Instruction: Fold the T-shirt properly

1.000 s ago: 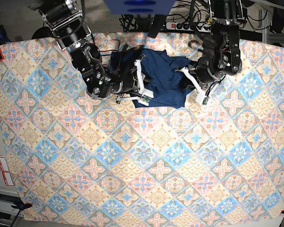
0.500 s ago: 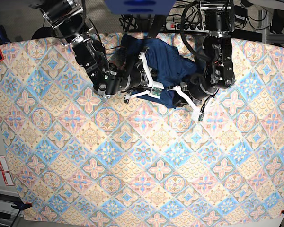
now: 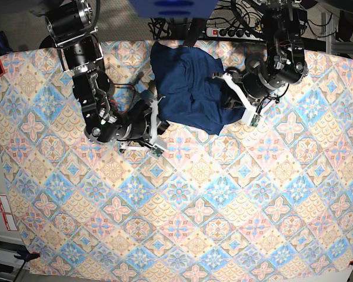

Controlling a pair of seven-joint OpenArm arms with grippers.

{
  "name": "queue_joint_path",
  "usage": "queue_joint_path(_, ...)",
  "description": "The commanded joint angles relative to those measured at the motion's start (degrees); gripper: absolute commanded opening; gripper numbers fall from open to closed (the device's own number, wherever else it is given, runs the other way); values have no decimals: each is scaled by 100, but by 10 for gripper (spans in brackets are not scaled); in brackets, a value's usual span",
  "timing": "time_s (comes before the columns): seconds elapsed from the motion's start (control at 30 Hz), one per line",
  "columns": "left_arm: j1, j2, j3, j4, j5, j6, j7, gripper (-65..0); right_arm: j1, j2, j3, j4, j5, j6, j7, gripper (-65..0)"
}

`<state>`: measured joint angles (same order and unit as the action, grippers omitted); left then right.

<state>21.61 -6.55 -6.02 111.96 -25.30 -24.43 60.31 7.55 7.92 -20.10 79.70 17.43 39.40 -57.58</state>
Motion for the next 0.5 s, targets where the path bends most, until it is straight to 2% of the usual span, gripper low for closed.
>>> queue_joint_path(0.0, 86, -115, 114, 96, 2, -23, -146, -650, 216, -32, 54, -62, 134, 60, 198, -572)
queue_joint_path(0.2, 261, -431, 396, -159, 11, -15, -102, -650, 392, -32, 45, -959, 134, 60, 479, -572)
queue_joint_path(0.37, 68, -510, 607, -642, 64, 3, -102, -650, 401, -49, 36, -1443, 134, 60, 804, -572)
queue_joint_path(0.47, -222, -493, 791, -1117, 337, 3, -128, -650, 401, -58, 19, -1583, 134, 60, 804, -572)
